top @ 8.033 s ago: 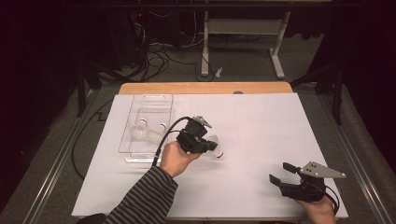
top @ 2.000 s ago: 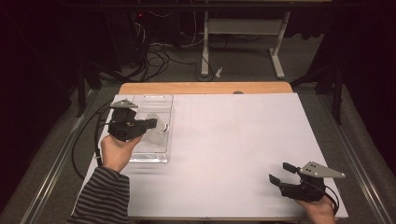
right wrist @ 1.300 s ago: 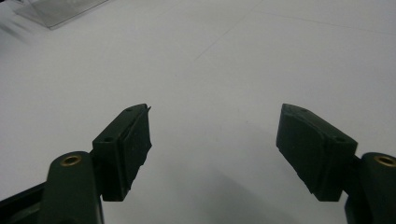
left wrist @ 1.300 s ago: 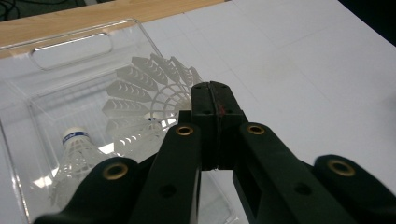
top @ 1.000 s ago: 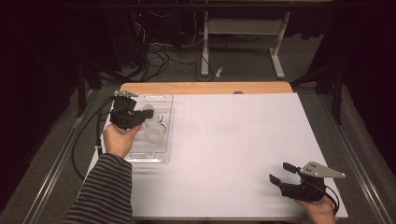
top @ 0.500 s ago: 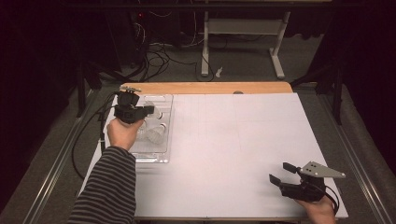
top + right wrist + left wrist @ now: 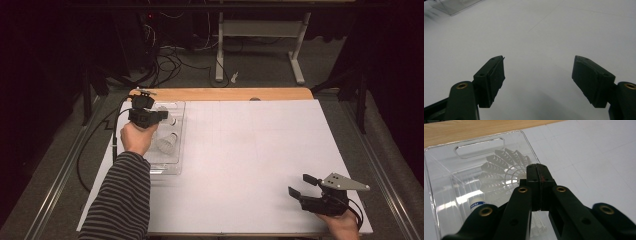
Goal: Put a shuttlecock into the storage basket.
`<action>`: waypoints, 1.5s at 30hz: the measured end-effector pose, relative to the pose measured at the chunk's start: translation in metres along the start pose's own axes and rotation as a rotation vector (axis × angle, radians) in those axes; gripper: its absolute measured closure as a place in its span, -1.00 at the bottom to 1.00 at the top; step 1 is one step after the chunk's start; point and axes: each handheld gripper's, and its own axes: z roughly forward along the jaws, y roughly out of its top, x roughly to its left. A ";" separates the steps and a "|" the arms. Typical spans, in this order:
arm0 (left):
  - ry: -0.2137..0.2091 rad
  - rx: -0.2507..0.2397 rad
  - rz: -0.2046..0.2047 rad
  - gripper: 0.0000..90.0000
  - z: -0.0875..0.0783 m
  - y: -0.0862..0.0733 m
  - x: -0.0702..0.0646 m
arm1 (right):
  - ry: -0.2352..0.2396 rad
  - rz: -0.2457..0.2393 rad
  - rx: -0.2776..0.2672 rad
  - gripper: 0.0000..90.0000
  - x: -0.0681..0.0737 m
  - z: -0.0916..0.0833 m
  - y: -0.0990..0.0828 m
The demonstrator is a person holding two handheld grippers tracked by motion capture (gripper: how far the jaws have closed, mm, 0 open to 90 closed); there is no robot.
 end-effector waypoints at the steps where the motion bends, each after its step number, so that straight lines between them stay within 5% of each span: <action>1: 0.002 0.002 -0.002 1.00 0.001 0.001 0.000 | 0.000 0.000 0.000 -0.41 0.000 0.000 0.000; 31: 0.014 0.030 -0.034 0.99 0.023 0.002 0.007 | 0.003 -0.002 0.002 -0.40 0.000 0.000 0.000; 45: 0.040 0.019 -0.005 0.48 0.015 0.001 0.003 | 0.002 -0.002 0.001 -0.41 0.000 0.000 0.000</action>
